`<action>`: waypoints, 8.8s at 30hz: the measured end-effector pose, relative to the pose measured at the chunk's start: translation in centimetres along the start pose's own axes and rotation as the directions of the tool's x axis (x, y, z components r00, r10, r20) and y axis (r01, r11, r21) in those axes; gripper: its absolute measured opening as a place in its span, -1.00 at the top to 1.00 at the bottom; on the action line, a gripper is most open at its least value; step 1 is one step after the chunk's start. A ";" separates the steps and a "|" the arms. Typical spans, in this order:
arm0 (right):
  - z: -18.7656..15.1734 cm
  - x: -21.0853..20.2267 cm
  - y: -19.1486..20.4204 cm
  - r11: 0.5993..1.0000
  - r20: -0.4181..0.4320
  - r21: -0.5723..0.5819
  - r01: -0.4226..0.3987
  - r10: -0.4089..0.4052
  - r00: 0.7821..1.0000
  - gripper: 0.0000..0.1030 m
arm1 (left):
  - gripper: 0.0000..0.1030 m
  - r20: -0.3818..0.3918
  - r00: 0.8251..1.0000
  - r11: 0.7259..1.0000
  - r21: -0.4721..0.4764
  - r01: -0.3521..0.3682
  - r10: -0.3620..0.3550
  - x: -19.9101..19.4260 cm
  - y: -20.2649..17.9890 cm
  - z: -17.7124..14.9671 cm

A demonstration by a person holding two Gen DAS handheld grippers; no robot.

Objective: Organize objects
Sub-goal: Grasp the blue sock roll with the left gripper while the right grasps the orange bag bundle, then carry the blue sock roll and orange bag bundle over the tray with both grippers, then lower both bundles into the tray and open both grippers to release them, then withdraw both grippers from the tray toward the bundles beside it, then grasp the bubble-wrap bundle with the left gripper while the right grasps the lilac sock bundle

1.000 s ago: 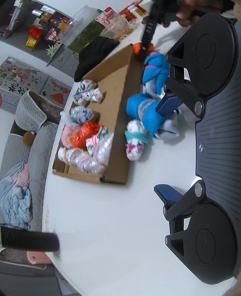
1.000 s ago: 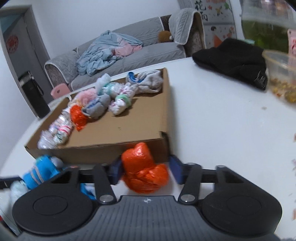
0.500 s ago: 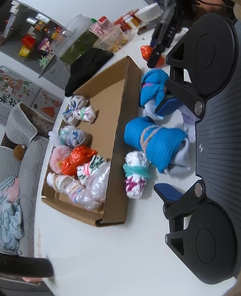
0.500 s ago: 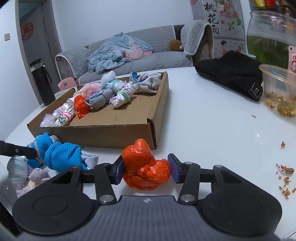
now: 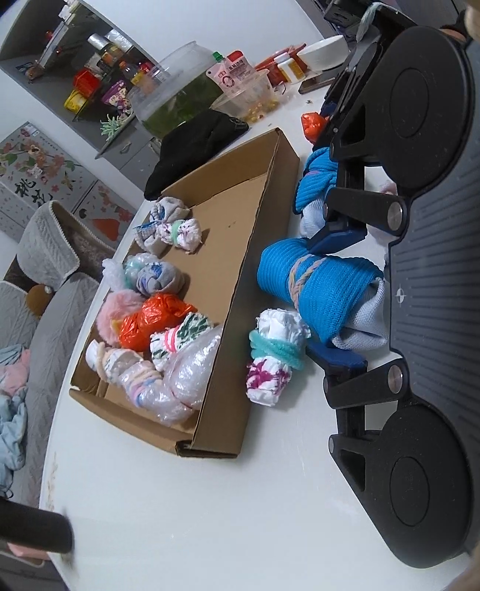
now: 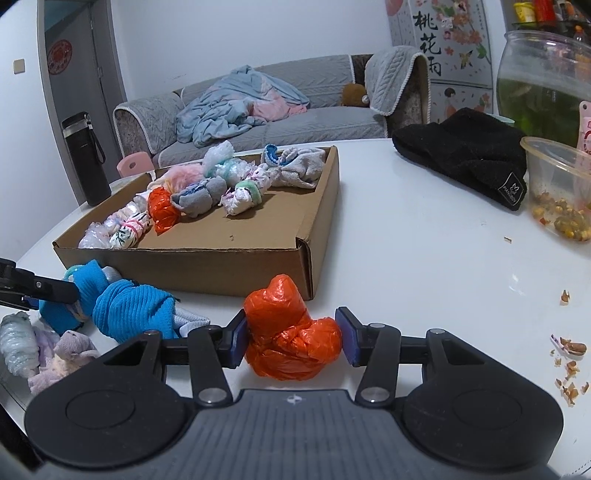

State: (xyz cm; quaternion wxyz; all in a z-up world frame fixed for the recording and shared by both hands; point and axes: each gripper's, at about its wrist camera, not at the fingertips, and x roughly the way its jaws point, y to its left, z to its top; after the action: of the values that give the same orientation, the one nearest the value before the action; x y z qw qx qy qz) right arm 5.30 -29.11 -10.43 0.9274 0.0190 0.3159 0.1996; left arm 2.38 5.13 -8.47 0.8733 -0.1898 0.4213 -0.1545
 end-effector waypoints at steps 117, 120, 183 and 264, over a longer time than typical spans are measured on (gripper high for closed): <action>12.4 11.6 1.6 0.874 -0.192 -0.464 -0.142 0.058 0.980 0.22 | -0.12 0.026 0.994 0.949 0.297 -0.110 0.107 11.2 -8.1 12.4; 12.8 12.6 1.9 0.854 -0.216 -0.501 -0.142 0.035 0.976 0.21 | -0.14 0.030 0.993 0.939 0.322 -0.120 0.116 11.7 -8.7 12.3; 12.3 5.9 4.3 0.877 -0.236 -0.474 -0.084 -0.035 0.971 -0.82 | -0.65 0.073 0.966 0.866 0.432 -0.254 0.247 3.0 -12.6 9.6; -3.4 -1.4 12.2 0.725 -0.137 -0.552 -0.412 0.408 0.903 -0.09 | -0.81 0.253 0.967 0.990 0.127 -0.065 0.031 -7.5 2.5 -7.4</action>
State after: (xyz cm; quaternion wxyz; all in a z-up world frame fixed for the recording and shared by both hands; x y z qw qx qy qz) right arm -2.11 -18.74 -10.32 0.8220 -0.1895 0.2325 0.4841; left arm -7.68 9.03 -8.77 0.9338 -0.1383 0.3006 -0.1360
